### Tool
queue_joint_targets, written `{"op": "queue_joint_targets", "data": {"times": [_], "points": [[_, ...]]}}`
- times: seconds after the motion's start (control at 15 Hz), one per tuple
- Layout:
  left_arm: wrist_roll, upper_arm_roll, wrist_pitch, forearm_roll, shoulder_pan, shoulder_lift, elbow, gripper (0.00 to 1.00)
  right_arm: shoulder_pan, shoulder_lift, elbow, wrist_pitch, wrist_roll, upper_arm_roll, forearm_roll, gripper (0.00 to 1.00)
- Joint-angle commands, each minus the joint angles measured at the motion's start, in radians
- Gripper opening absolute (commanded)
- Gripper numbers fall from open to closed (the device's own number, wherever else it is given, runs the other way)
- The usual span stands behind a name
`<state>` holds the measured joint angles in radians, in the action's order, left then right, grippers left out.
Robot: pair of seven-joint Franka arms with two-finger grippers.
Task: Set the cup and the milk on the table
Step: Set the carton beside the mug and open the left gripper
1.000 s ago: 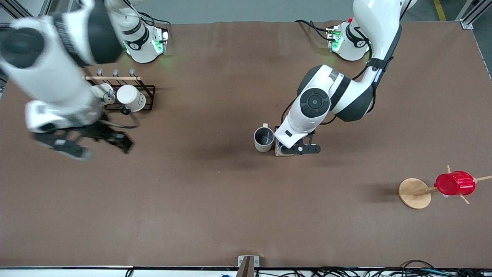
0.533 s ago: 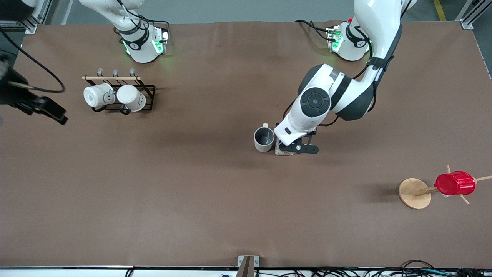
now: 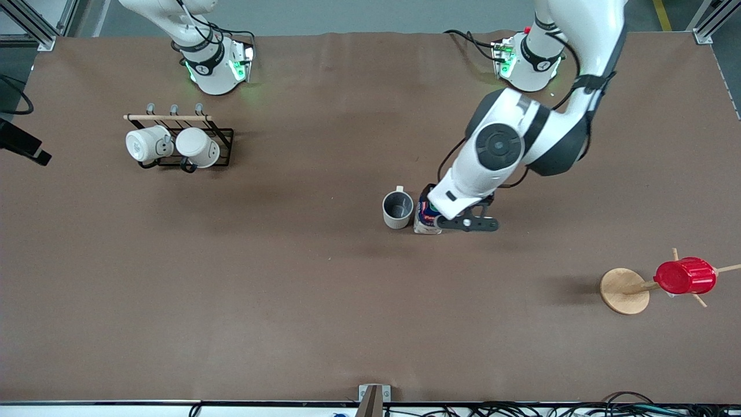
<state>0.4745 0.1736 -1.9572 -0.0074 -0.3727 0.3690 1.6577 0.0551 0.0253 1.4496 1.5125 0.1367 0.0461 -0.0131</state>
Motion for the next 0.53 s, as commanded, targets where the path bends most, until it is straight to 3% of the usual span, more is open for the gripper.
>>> {"op": "queue_joint_targets", "data": {"times": [0.0, 0.27, 0.47], "points": [[-0.039, 0.004, 0.049, 0.004, 0.081, -0.123, 0.027, 1.0, -0.004, -0.022, 0.018, -0.011, -0.026, 0.003, -0.013, 1.0], [-0.126, 0.003, 0.121, -0.008, 0.173, -0.214, 0.001, 1.0, -0.009, -0.022, 0.017, -0.011, -0.031, -0.003, -0.005, 1.0], [-0.172, 0.003, 0.225, -0.017, 0.218, -0.222, -0.1, 1.0, -0.014, -0.024, 0.017, -0.011, -0.06, -0.006, 0.004, 1.0]]}}
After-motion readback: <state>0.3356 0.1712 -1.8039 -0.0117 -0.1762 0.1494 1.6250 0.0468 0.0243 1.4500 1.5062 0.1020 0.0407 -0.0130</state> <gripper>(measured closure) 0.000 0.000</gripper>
